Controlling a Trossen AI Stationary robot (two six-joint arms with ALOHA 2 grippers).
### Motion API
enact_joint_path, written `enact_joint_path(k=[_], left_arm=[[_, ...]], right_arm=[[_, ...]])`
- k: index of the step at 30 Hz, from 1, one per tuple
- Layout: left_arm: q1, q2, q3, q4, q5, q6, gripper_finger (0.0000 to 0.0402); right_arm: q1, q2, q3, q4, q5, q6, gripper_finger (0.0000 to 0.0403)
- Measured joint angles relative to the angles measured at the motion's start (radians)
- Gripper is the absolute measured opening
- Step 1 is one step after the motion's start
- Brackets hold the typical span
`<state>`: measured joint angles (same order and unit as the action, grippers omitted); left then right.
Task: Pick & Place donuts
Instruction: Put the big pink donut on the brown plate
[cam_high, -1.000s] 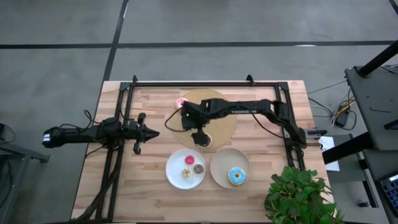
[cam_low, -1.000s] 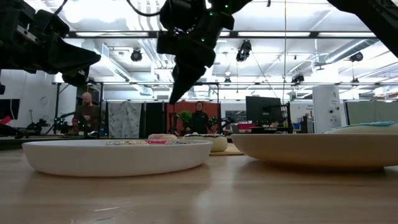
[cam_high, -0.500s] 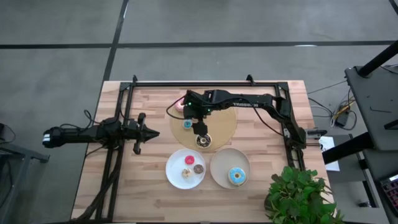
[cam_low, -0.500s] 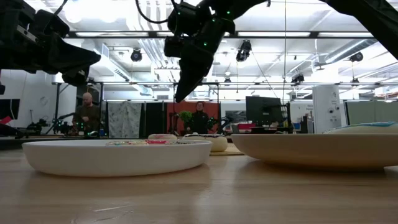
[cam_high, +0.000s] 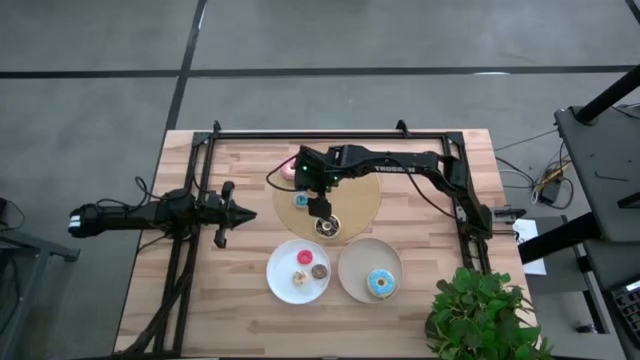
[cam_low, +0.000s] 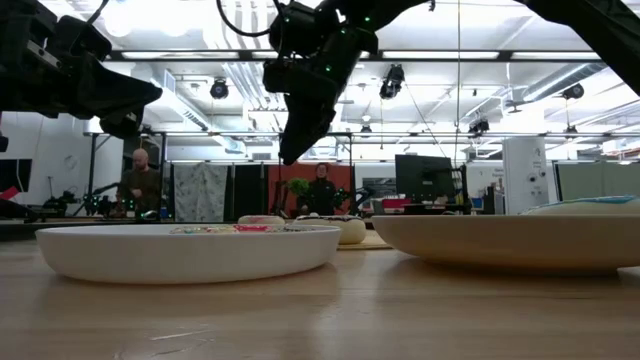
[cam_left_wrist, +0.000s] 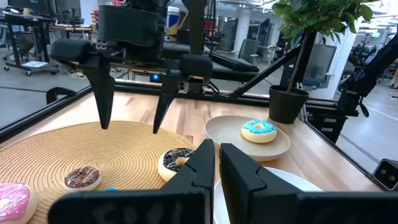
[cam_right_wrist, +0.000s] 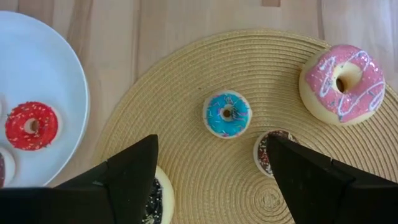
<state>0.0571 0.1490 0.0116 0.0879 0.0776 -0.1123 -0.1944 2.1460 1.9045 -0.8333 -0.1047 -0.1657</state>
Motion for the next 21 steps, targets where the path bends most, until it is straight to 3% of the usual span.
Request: enact_joint_path(k=[21], left_arm=[[0.0,0.0,0.0,0.0,0.0,0.0,0.0]], right_arm=[[0.003,-0.016,-0.039,0.003,-0.002,0.054,0.0287]])
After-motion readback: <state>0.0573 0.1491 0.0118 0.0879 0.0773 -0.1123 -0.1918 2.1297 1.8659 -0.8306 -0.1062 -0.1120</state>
